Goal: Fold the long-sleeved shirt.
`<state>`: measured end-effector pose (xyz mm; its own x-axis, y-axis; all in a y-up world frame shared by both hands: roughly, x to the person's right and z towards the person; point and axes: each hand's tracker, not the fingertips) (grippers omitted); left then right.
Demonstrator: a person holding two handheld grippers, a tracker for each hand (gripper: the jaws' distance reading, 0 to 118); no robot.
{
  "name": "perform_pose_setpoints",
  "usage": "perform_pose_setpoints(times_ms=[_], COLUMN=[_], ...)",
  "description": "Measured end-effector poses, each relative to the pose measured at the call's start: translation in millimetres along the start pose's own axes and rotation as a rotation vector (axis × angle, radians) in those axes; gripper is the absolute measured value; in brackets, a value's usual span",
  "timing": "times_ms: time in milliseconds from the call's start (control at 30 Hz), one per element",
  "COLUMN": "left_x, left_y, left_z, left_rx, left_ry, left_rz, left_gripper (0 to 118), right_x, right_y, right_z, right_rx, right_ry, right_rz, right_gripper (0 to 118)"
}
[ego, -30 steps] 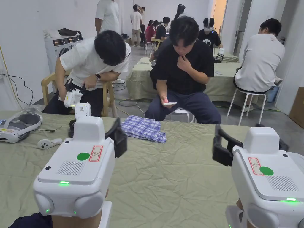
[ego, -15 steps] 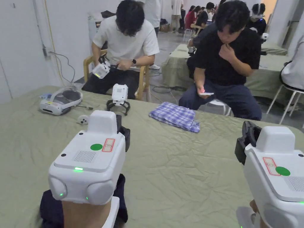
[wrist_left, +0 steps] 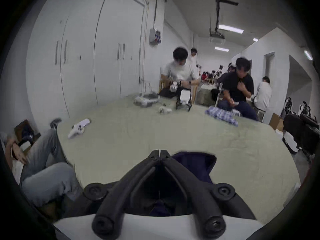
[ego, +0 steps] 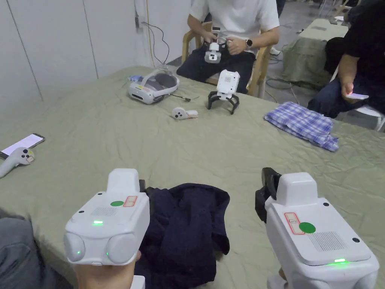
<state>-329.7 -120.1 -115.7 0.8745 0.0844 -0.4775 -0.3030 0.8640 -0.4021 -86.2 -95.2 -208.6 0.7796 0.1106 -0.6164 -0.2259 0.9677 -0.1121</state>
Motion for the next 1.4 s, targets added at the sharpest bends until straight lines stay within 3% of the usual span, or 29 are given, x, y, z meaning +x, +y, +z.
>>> perform_pose_setpoints(times_ms=[100, 133, 200, 233, 300, 433, 467, 567, 667, 733, 800, 1100, 1267, 1400], left_x=[-3.9, -4.2, -4.0, -0.8, 1.9, -1.2, -1.2, 4.0, -0.7, -4.7, -4.9, 92.0, 167.8, 248.1], left_y=[-30.5, -39.9, -55.5, -63.6, -64.7, -77.4, -76.7, -77.7, -74.3, -65.6, -53.0, 41.0, 73.5, 55.9], left_z=[-40.2, -53.4, -80.8, -95.4, -104.9, -152.4, -152.5, -144.7, -140.1, -126.4, -106.2, 5.9, 43.4, 42.1], left_rx=[-0.185, -0.232, -0.308, -0.348, -0.333, -0.548, -0.519, -0.509, -0.497, -0.455, -0.412, -0.056, 0.022, -0.007], left_ry=[-0.021, -0.018, -0.031, -0.024, -0.036, 0.018, -0.001, -0.006, -0.027, -0.069, -0.124, -0.383, -0.558, -0.617], left_rz=[0.037, 0.041, 0.037, -0.016, 0.003, 0.070, 0.075, 0.050, 0.060, 0.069, 0.106, -0.001, -0.040, -0.134], left_gripper=[10, 26, 94, 109, 106, 110, 107, 94, 73, 49, 41, 39, 39, 39], right_x=[-11.8, -14.5, -18.5, -18.2, -18.4, -13.5, -12.6, -7.2, -1.1, 6.6, 17.8, 115.9, 172.6, 206.5], right_y=[-32.8, -43.1, -61.7, -68.5, -78.0, -83.2, -82.1, -81.2, -74.2, -70.2, -63.8, -36.6, -25.8, -30.5], right_z=[-20.6, -25.8, -33.4, -34.1, -36.9, -41.9, -41.3, -45.0, -40.9, -32.8, -20.9, 72.7, 136.3, 175.8], right_rx=[-0.136, -0.173, -0.244, -0.261, -0.288, -0.300, -0.297, -0.286, -0.275, -0.262, -0.238, -0.104, -0.044, -0.035], right_ry=[0.039, 0.053, 0.071, 0.073, 0.078, 0.069, 0.067, 0.060, 0.053, 0.040, 0.018, -0.193, -0.321, -0.408], right_rz=[-0.016, -0.026, -0.024, -0.023, -0.020, -0.029, -0.029, -0.034, -0.054, -0.072, -0.086, -0.120, -0.164, -0.191], right_gripper=[0, 0, 0, 0, 0, 0, 0, 0, 0, 0, 0, 0, 0, 0])
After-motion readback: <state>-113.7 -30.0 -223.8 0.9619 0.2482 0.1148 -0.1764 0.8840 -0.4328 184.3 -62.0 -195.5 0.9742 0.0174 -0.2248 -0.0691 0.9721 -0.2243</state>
